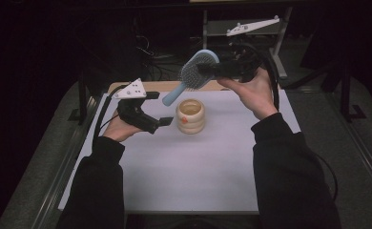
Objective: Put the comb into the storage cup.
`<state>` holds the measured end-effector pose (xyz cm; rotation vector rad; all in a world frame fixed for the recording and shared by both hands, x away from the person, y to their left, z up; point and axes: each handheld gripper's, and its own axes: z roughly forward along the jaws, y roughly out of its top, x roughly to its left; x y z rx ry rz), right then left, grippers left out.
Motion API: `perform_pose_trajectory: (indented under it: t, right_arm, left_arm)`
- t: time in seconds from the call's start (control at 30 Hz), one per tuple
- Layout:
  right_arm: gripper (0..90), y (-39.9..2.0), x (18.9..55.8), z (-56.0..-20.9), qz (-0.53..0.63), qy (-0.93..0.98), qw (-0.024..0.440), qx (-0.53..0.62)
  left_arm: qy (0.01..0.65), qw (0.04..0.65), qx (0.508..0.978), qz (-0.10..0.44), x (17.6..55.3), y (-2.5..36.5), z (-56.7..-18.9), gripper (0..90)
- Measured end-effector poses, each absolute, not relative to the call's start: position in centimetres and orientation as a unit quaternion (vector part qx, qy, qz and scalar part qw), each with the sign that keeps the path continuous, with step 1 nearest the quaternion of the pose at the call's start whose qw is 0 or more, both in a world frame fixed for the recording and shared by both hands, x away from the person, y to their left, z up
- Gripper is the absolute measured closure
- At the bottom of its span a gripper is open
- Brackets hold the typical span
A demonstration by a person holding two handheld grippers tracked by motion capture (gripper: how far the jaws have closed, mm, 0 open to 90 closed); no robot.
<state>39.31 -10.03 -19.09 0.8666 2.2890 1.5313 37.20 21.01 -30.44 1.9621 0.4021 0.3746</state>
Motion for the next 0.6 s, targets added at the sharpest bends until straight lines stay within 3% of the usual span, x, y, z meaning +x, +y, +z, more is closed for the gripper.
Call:
perform_pose_trajectory:
  t: [0.6]
  right_arm:
    - [56.8, -12.1, 40.1, -18.7, 0.511, 0.782, 0.152, 0.323]
  left_arm:
    - [0.185, 0.546, 0.796, 0.186, 36.7, 24.2, -31.0, 0.0]
